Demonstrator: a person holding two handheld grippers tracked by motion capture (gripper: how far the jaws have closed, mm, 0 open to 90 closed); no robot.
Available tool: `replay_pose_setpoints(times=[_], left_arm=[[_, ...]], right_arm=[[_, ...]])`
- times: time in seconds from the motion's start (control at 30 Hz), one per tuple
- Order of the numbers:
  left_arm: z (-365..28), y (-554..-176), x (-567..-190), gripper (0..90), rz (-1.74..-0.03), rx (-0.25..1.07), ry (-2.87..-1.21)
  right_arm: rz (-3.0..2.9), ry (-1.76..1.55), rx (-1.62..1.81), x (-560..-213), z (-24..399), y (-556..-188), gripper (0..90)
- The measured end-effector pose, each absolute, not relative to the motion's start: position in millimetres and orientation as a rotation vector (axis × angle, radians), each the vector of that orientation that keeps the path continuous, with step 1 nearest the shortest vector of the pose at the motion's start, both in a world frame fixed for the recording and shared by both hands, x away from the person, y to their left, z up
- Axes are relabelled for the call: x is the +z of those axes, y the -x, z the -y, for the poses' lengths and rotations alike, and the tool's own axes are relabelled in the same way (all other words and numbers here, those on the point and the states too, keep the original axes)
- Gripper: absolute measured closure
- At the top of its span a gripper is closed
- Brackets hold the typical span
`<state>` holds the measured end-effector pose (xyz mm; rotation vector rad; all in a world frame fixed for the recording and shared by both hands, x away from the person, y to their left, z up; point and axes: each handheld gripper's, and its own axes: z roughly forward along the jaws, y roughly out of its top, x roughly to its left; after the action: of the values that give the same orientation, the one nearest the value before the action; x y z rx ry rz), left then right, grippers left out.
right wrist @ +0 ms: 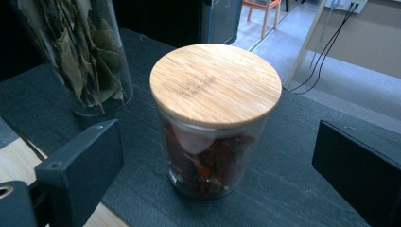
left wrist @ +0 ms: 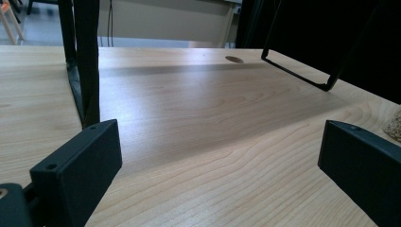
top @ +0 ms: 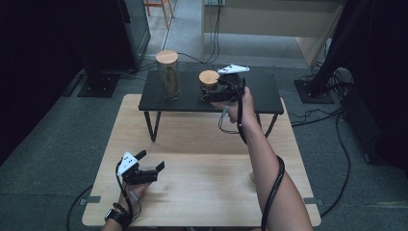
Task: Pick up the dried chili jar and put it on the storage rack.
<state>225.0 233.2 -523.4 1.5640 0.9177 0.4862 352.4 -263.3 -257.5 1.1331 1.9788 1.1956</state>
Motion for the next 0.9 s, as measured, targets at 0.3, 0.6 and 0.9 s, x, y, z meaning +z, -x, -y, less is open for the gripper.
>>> replay_pose_setpoints(times=[0.3, 0.6, 0.9], left_arm=[[-233, -225, -524, 0.4, -0.917, 0.487, -1.563], [-233, -225, -524, 0.4, -0.917, 0.487, -1.562], [-232, -224, -523, 0.4, -0.920, 0.492, -1.568]], right_arm=[[-1.986, -1.119, 1.185, -261, 274, -341, 2.6], [-1.975, -1.091, 1.174, -263, 286, -326, 2.6], [-1.968, -1.098, 1.169, -271, 298, -315, 2.6]])
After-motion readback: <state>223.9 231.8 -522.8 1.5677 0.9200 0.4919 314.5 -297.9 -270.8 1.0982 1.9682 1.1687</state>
